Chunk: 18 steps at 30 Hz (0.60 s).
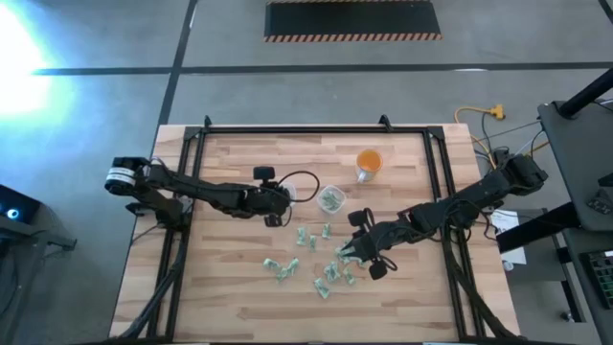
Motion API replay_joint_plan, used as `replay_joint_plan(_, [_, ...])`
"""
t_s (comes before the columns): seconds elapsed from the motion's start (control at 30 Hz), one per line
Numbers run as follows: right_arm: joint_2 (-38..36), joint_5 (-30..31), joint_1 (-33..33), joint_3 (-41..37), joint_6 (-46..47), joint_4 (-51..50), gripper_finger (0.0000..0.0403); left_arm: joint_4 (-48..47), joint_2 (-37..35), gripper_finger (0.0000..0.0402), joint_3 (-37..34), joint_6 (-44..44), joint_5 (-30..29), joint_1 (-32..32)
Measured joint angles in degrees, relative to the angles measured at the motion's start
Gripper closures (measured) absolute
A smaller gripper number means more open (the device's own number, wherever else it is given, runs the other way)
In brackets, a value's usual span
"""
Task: Pick and place items into bin
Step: Put the white stevia packet into the right transparent bin
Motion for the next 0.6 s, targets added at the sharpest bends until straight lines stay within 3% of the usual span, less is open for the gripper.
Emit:
replay_joint_plan(0.47, [2.71, 0.24, 0.0, -1.54, 9.07, -8.56, 0.0344, 0.11, -4.03, 0.0289, 0.79, -0.27, 0.02, -6.26])
replay_joint_plan(0.6, [2.69, 3.61, -0.06, -2.46, 12.31, -10.17, 0.0344, 0.55, -4.62, 0.0289, 0.76, -0.86, 0.02, -7.71])
